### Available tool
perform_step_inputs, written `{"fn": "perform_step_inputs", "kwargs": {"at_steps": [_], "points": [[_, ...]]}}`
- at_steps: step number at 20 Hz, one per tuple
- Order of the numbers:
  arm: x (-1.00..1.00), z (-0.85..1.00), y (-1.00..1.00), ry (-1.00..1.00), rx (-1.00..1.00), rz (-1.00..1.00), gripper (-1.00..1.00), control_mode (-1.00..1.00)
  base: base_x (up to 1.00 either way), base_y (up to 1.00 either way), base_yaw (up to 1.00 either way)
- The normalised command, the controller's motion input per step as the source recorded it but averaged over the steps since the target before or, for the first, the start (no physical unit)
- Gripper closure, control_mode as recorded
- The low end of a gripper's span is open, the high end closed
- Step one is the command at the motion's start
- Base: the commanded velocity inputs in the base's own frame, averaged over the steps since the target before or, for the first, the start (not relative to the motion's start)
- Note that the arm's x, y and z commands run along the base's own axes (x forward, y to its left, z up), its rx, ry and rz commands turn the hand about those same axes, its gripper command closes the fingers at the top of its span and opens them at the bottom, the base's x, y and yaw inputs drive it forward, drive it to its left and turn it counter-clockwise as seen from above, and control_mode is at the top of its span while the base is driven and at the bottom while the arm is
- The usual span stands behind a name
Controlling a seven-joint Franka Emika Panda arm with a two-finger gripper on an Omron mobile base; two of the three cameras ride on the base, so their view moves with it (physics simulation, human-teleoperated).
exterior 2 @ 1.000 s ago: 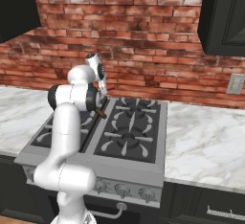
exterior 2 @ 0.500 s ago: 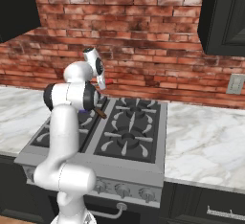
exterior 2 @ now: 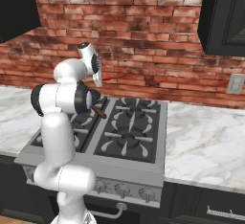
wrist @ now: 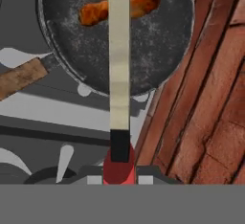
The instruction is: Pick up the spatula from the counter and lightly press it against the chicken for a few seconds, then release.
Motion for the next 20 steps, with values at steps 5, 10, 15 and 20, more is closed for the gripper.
{"fn": "perform_step_inputs", "kwargs": {"at_steps": [5,10,15,20], "points": [[-0.77,0.22,-0.07,-0.23,0.06,-0.01,1.00,-1.00,0.00,0.00,0.00],[-0.60,0.36,-0.31,-0.06,0.24,-0.17,1.00,-1.00,0.00,0.00,0.00],[-0.54,0.33,-0.27,0.01,0.28,-0.31,1.00,-1.00,0.00,0.00,0.00],[-0.34,0.47,-0.29,0.21,0.22,-0.32,1.00,-1.00,0.00,0.00,0.00]]}}
